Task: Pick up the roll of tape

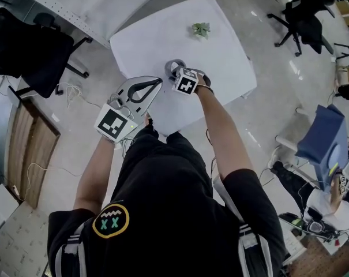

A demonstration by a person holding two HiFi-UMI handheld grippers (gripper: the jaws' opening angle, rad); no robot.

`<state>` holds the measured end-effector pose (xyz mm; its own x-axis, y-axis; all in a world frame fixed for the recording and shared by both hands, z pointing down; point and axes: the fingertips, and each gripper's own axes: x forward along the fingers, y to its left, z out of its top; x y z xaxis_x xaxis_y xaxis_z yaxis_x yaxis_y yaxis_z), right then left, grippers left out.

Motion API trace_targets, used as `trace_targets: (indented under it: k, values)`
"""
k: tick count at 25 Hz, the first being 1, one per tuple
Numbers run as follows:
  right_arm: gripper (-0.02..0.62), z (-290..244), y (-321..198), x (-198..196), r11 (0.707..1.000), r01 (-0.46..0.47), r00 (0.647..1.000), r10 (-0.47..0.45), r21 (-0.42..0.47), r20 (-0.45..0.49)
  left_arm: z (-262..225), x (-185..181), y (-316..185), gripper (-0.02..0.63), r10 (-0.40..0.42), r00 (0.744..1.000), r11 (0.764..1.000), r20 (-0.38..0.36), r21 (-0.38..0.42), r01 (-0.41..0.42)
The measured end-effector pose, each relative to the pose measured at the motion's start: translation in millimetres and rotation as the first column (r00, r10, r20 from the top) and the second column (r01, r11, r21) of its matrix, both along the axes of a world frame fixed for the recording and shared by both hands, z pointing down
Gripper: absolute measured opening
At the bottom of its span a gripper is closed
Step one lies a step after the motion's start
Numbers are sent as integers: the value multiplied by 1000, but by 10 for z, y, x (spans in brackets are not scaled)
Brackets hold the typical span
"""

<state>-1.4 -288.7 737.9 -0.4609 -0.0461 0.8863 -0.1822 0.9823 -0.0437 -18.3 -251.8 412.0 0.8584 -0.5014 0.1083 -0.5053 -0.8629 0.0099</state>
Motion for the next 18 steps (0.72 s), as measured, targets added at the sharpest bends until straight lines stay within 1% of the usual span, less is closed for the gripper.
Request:
trace_targets:
  k: [4, 9, 12, 15, 18]
  values:
    - [68, -337, -16, -27, 997, -77, 993, 74, 32, 93, -18, -8, 11, 17, 4, 1000, 1000, -24, -14, -4]
    - [69, -885, 13, -73, 983, -156, 958, 128, 94, 255, 32, -59, 2, 17, -2, 1000, 1000, -12, -13, 2]
    - [69, -1255, 36, -31, 969, -206, 929, 151, 134, 338, -14, -67, -11, 17, -4, 1000, 1000, -11, -3, 4]
    - [69, -1661, 79, 19, 950, -270, 880, 178, 156, 439, -49, -59, -14, 17, -4, 1000, 1000, -13, 12, 4]
    - [71, -2096, 137, 90, 927, -314, 840, 171, 204, 515, -72, -41, 9, 17, 4, 1000, 1000, -14, 15, -3]
